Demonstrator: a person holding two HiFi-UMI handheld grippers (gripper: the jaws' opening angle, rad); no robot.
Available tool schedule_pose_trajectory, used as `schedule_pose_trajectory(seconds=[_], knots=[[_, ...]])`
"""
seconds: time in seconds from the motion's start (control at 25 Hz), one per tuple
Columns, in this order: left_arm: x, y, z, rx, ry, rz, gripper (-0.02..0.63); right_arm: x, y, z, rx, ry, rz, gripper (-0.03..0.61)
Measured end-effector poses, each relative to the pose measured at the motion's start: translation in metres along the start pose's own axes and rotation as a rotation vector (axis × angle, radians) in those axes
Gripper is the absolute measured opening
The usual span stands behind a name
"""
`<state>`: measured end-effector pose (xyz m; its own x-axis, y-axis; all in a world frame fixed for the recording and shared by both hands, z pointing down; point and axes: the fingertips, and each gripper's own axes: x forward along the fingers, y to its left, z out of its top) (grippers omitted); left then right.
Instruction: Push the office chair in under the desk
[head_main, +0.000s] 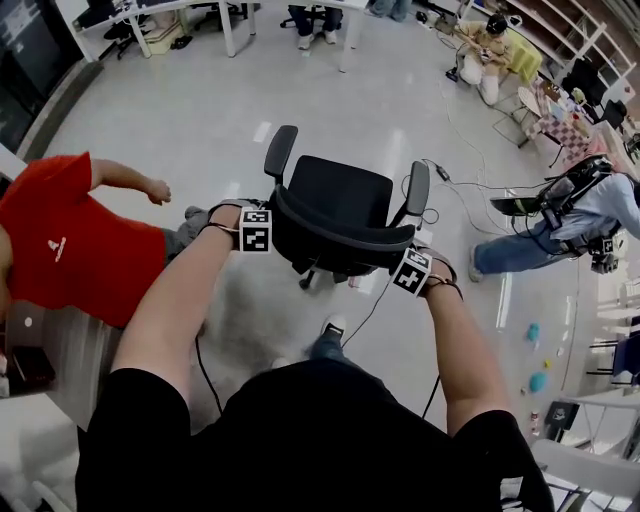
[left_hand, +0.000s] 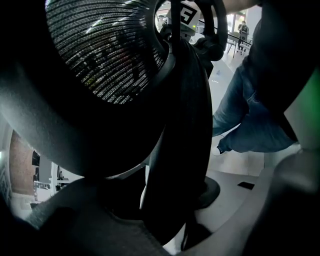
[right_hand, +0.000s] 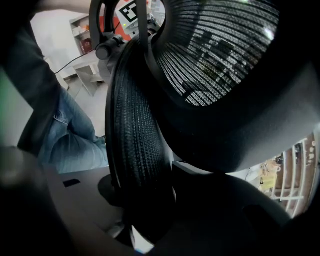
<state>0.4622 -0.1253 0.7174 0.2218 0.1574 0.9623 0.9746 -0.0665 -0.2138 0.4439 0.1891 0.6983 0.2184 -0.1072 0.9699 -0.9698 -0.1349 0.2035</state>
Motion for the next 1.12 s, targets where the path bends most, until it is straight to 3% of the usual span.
schedule_pose_trajectory(seconds=[0.6,1.12], knots=[[-0.011,-0.096,-0.010,0.044,-0.020,0.021,0.184,-0.012,0.102,-0.007,0.018,0.008,-0.005,0.187],[-0.024,-0.140,-0.025,0.051,-0.009,0.029,0.179,-0.022,0.148,0.002,0.023,0.006,-0.014,0.187]])
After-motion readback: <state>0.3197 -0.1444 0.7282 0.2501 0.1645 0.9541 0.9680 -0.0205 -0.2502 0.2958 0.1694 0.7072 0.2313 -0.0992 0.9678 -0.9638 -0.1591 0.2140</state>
